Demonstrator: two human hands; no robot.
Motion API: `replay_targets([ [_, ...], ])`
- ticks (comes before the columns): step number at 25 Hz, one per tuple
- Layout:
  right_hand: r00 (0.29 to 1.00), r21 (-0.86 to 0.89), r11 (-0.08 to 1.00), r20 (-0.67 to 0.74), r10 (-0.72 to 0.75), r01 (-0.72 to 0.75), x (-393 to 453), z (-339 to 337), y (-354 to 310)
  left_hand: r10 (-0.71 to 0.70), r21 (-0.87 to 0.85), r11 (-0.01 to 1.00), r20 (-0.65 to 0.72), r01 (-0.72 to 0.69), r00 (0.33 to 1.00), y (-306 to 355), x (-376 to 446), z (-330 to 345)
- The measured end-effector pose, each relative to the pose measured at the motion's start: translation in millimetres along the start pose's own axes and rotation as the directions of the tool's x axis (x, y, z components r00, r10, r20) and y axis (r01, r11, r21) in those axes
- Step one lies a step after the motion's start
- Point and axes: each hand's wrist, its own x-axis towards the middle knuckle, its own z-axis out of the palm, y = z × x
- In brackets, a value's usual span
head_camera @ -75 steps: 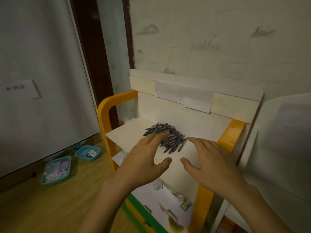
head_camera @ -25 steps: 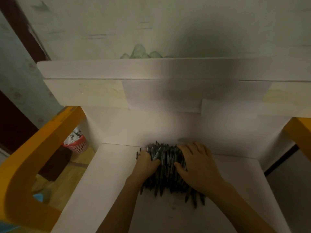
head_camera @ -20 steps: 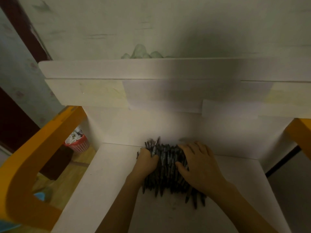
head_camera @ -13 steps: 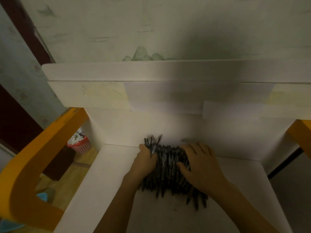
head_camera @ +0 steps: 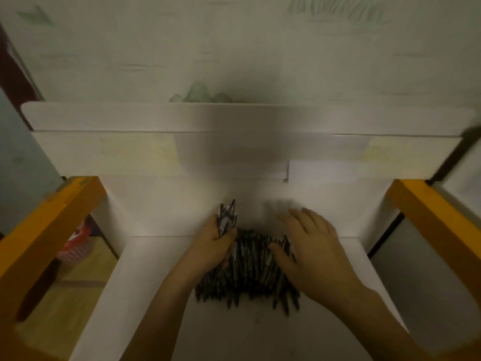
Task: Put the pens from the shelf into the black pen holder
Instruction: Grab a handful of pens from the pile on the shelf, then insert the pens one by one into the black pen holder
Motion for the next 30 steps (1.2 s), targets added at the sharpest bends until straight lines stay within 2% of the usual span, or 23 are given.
replay_targets([
  [5,0.994,-0.026,0.998,-0.094,0.060,-0.063,-42,-50,10,0.158,-0.019,0.987,0.111,-0.157,0.981,39,-23,26],
  [10,0.953,-0.053,0.985,-0.267,0.144,-0.164,-95,-115,53,0.399,0.038,0.910,0.188,-0.413,0.897,108,-59,87],
  [15,0.883,0.010,0.962,-0.394,0.256,-0.274,-174,-174,128,0.423,0.003,0.895,0.317,-0.447,0.849,167,-99,192],
  [18,0.847,0.007,0.939,-0.429,0.314,-0.345,-240,-207,186,0.457,0.038,0.857,0.402,-0.514,0.793,193,-136,277],
  [23,0.800,0.023,0.889,-0.425,0.423,-0.458,-329,-252,272,0.443,-0.020,0.866,0.493,-0.499,0.749,226,-181,401],
  [27,0.771,0.056,0.857,-0.408,0.488,-0.513,-373,-277,333,0.291,-0.055,0.947,0.569,-0.317,0.769,248,-197,484],
  [30,0.767,0.072,0.856,-0.410,0.494,-0.512,-384,-286,378,0.296,-0.064,0.944,0.595,-0.323,0.747,260,-192,533],
])
